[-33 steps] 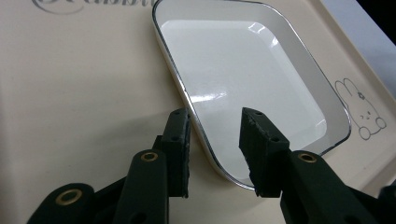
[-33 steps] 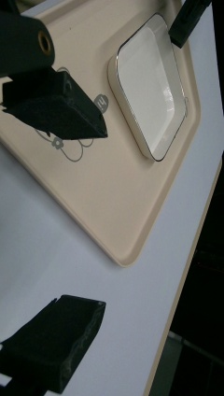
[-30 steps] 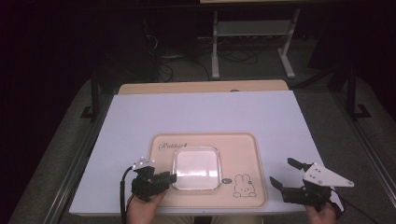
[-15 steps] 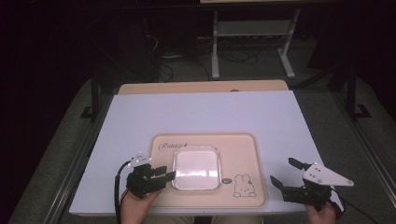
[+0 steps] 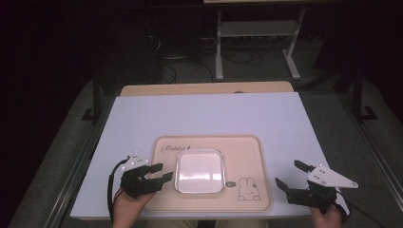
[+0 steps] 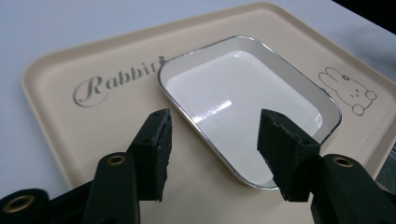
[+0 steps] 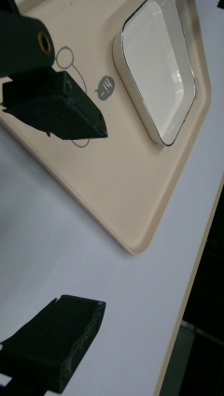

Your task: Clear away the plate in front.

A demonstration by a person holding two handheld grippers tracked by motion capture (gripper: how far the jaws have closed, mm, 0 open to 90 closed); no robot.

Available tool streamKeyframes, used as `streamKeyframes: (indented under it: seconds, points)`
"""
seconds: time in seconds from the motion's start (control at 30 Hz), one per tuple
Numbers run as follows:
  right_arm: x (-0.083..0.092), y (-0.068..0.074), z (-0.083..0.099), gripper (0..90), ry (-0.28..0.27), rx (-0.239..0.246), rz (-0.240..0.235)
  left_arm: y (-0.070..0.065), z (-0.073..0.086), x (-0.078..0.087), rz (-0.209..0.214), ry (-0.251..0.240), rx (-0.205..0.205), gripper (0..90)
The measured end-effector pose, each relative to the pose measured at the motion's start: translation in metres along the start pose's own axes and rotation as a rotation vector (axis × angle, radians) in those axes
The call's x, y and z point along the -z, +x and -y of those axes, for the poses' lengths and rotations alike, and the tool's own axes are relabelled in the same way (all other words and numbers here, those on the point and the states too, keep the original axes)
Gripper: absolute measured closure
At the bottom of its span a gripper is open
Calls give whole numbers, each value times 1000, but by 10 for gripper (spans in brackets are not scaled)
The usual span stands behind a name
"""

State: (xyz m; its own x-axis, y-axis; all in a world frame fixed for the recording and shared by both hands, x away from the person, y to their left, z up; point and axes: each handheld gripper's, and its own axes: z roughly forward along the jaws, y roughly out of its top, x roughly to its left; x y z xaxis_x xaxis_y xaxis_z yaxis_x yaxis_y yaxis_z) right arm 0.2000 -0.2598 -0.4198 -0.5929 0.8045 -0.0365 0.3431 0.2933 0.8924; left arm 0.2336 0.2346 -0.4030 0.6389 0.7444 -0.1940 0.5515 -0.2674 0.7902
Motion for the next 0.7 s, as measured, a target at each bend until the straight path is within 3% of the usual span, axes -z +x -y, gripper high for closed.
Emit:
streamKeyframes:
  seconds: [0.23,0.47,0.7]
  points:
    - [-1,-3,1,131,8,-18,12,13,0,15,-2,-29,-34,356]
    - [-2,-4,1,131,12,-22,27,25,6,29,-39,-60,-63,297]
    - [-2,-5,1,131,15,-32,41,34,12,36,-49,-81,-92,269]
